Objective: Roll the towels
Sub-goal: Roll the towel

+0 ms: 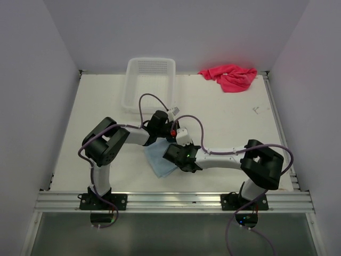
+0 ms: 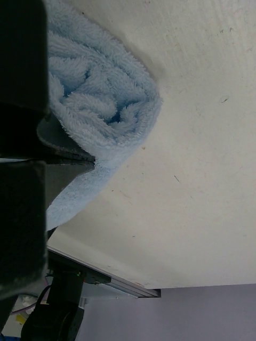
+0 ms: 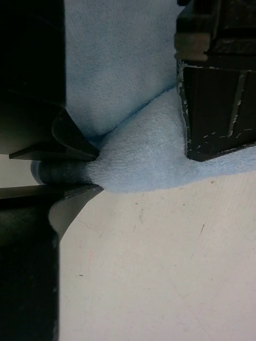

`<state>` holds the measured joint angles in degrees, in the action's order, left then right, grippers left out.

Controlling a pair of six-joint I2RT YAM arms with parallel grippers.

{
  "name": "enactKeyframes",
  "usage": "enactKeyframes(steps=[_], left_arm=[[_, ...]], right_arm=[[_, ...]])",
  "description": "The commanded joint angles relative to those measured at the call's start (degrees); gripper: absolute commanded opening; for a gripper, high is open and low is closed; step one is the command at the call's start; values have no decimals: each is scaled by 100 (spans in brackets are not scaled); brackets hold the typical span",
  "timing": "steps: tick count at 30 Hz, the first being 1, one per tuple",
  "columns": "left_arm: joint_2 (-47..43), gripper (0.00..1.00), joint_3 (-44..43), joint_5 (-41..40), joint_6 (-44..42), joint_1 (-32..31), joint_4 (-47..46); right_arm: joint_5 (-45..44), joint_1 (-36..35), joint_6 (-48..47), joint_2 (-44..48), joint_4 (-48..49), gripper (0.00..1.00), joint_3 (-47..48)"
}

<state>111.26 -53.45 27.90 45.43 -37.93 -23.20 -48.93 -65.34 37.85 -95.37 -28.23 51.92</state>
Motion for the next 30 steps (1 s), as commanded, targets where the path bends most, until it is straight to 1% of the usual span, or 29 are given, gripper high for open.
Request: enactKeyframes(steps=[1, 2, 4, 5, 6, 8, 10, 11, 12, 14, 15, 16, 17, 19, 20, 22, 25, 28, 30], left_arm=[[115, 0, 255, -65, -175, 5, -123], [132, 0, 308, -74, -210, 14, -141], [133, 0, 449, -100, -228, 49, -158], [124, 0, 493, -118, -245, 58, -185], [98, 0, 537, -118, -254, 84, -193], [62, 0, 669, -171, -306, 102, -255], [53, 0, 739, -171, -324, 128, -264], [53, 0, 748, -162, -316, 137, -290], [62, 0, 757, -171, -324, 137, -299], [53, 0, 801, -153, -324, 146, -325], [45, 0, 810, -153, -324, 155, -317], [36, 0, 810, -153, -324, 146, -334], [27, 0, 819, -153, -324, 146, -334], [18, 0, 819, -153, -324, 155, -325], [18, 0, 810, -153, -324, 155, -325], [9, 0, 801, -153, -324, 163, -325], [9, 0, 819, -162, -316, 163, -325], [1, 0, 819, -188, -324, 172, -334], [-8, 0, 854, -197, -315, 172, -360]], right_arm=[[76, -31, -5, 501, 107, 22, -33], [163, -31, -23, 580, 90, 29, -24], [304, -23, -101, 904, 89, 38, -15], [548, -5, -137, 1037, 133, 48, -33], [725, 39, -224, 1221, 238, 54, -59], [1155, 118, -497, 1739, 536, 62, -182], [1489, 398, -515, 2039, 669, 65, -278], [1683, 556, -454, 2353, 713, 65, -340], [2207, 932, -366, 2504, 783, 65, -419], [2737, 1338, -103, 2934, 1194, 61, -830], [3209, 1688, 2, 3067, 1319, 58, -972], [3423, 1839, 178, 3138, 1450, 55, -1104], [3634, 1971, 266, 3191, 1643, 49, -1323], [4046, 2288, 486, 3244, 1881, 41, -1596], [4162, 2367, 548, 3218, 1978, 40, -1667], [4495, 2500, 680, 3078, 2224, 40, -1869], [4769, 2544, 785, 2771, 2566, 40, -2018], [5059, 2544, 900, 2542, 3014, 44, -2168], [5209, 2544, 900, 2410, 3104, 47, -2186]])
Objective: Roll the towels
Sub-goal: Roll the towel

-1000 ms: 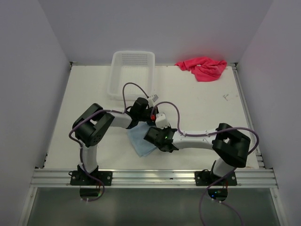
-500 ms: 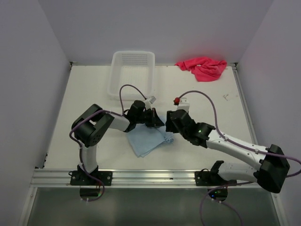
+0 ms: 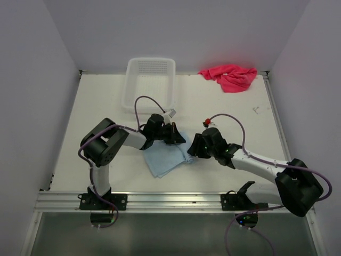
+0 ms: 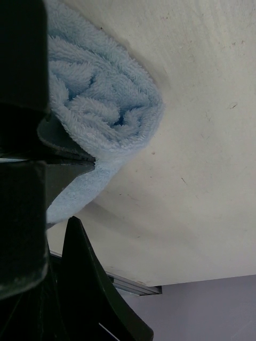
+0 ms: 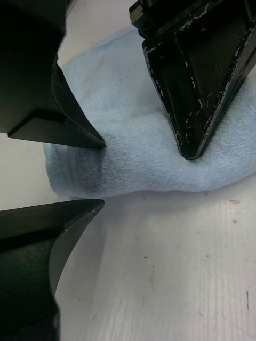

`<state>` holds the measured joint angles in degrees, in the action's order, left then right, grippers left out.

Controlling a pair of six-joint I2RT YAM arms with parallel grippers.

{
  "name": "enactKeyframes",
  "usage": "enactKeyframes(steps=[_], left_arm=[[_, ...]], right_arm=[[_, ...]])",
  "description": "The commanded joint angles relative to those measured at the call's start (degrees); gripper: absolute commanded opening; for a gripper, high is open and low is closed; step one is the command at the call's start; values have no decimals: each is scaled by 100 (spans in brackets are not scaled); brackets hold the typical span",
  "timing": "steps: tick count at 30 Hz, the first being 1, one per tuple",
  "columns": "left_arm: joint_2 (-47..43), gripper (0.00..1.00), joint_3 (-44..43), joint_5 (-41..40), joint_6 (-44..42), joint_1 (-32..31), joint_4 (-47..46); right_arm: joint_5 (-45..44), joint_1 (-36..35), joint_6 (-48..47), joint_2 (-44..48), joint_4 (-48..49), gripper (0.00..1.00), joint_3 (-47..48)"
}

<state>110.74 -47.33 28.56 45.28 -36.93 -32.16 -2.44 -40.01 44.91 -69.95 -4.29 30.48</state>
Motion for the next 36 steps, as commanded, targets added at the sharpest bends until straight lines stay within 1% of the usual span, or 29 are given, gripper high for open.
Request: enactKeyframes(steps=[1, 8, 11, 14, 15, 18, 22, 23, 25, 26, 27, 29, 30, 32, 33, 36], left_arm=[[36, 0, 259, -272, -291, 63, 501], [44, 0, 259, -254, -239, 63, 456], [27, 0, 251, -280, -221, 80, 456], [27, 0, 198, -254, -195, 107, 465], [18, 0, 128, -211, -195, 115, 544], [-96, 0, 23, -166, -203, 221, 632], [-298, 0, -285, -192, -352, 318, 1009], [-412, 0, -372, -184, -353, 353, 1054], [-509, 0, -461, -193, -379, 379, 1194], [-605, 0, -540, -201, -388, 388, 1238], [-650, 0, -566, -193, -388, 397, 1300], [-772, 0, -628, -175, -362, 397, 1327], [-817, 0, -646, -140, -327, 397, 1327], [-939, 0, -646, -148, -300, 388, 1318], [-966, 0, -646, -192, -309, 388, 1309], [-1054, 0, -602, -175, -318, 388, 1335]], right_arm=[[595, 19, 168, -307, 746, 48, -16], [490, 2, -69, -966, 702, 52, -7], [569, 2, -105, -1134, 833, 50, -51], [604, 2, -78, -1135, 1009, 31, -139], [561, 2, -139, -1100, 992, 16, -121], [297, -59, -358, -968, 764, 0, -34], [-492, -349, -772, -731, 54, 0, 212], [-912, -558, -868, -704, -88, 0, 282], [-1450, -805, -1097, -721, -587, 0, 562], [-1949, -1042, -1159, -756, -729, 0, 660], [-2154, -1175, -1229, -800, -861, 0, 748], [-2523, -1446, -1265, -1011, -1187, 0, 994], [-2951, -1544, -1274, -1090, -1440, 0, 1178], [-3437, -1859, -1239, -1388, -1705, 0, 1363], [-3874, -1966, -1186, -1485, -1854, 0, 1556], [-4334, -2353, -1046, -1933, -2268, 0, 1925]])
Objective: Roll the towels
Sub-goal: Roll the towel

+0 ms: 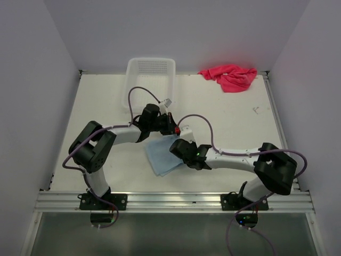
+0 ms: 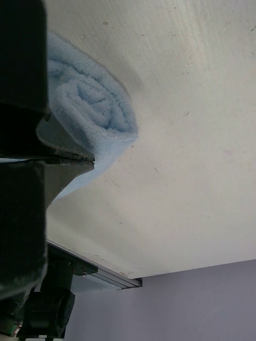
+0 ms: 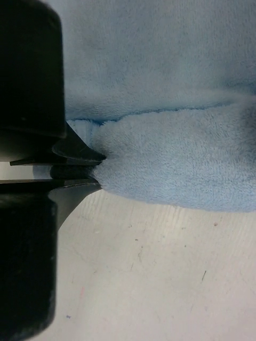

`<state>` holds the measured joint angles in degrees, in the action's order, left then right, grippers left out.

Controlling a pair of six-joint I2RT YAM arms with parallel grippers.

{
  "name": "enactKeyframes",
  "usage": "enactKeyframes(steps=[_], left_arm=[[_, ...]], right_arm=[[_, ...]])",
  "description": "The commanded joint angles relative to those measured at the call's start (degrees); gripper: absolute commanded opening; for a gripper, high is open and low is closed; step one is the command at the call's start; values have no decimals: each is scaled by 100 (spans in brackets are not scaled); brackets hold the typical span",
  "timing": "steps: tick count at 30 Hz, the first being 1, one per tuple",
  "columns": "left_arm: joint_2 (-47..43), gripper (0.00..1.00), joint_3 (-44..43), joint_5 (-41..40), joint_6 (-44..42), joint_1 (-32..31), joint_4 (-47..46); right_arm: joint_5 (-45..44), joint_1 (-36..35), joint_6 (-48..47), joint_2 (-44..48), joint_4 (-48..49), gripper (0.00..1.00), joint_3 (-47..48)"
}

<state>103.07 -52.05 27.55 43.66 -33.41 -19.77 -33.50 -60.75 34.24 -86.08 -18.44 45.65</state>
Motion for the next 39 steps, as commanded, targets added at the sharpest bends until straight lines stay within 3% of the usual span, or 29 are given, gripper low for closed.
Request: enactKeyframes(steps=[1, 5, 13, 19, 27, 31, 32, 37, 39], left_arm=[[-305, 0, -104, -66, -139, 27, 87], [-541, 0, 133, -48, -77, 19, -88], [-411, 0, 195, -83, -200, -227, -150], [-42, 0, 651, -144, -270, -254, -185], [240, 0, 1109, -224, -305, -192, -475], [223, 0, 1259, -206, -358, -78, -502], [205, 0, 1294, -206, -367, -69, -493], [205, 0, 1391, -206, -367, -43, -537], [214, 0, 1408, -163, -341, -43, -598]], right_arm=[[-1499, -366, 65, -426, -1063, 0, 514], [-2064, -832, 241, -1006, -1539, 0, 998], [-2205, -1246, 364, -1868, -1980, 0, 1798], [-2012, -1273, 382, -1825, -1901, 0, 1807], [-1661, -1246, 645, -1237, -1953, 15, 1694], [-1152, -975, 628, -341, -1568, 34, 1272], [-733, -878, 576, -130, -1401, 43, 1132], [1158, 218, 558, 1380, 549, 54, -388], [1877, 493, 645, 1550, 1111, 55, -836]])
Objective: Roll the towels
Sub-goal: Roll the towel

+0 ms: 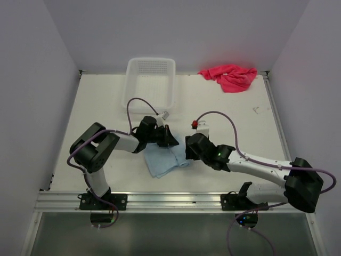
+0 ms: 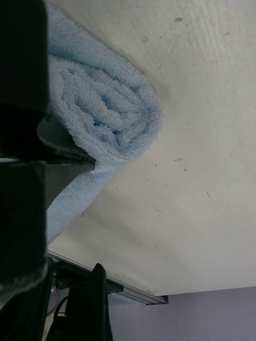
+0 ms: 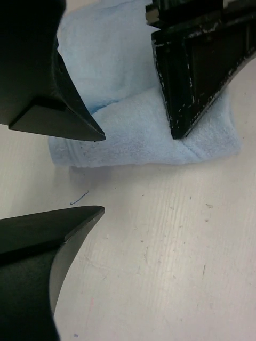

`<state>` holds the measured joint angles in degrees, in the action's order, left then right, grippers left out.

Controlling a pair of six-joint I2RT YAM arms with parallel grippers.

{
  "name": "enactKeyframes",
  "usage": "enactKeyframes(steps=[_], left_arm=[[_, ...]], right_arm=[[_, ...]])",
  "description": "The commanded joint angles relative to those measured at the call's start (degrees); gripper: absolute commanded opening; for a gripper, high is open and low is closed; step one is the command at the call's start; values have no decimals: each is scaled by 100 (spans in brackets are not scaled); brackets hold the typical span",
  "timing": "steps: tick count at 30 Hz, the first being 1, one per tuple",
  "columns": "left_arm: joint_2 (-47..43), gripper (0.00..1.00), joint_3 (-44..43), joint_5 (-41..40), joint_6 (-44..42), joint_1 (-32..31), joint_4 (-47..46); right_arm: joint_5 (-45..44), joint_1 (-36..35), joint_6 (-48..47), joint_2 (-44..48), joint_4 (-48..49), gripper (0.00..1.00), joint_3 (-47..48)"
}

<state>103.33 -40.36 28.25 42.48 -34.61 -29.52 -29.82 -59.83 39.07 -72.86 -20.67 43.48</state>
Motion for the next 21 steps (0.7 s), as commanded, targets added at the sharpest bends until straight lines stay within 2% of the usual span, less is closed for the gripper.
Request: enactKeyframes(steps=[1, 3, 6, 15, 16, 21], left_arm=[[205, 0, 239, -215, -214, 77, 368], [197, 0, 248, -223, -205, 77, 350], [196, 0, 248, -232, -205, 77, 350], [117, 0, 265, -302, -161, 86, 333], [109, 0, 300, -311, -152, 86, 315], [109, 0, 371, -373, -56, 86, 218]], right_arm=[[1723, 628, 215, 272, 1459, 56, -709], [2267, 797, 381, 272, 1827, 58, -937], [2603, 991, 619, 159, 2258, 58, -1157], [2956, 1026, 865, -579, 3005, 54, -1360], [3104, 1026, 909, -632, 3103, 52, -1378], [3316, 1035, 1129, -852, 3534, 26, -1465]])
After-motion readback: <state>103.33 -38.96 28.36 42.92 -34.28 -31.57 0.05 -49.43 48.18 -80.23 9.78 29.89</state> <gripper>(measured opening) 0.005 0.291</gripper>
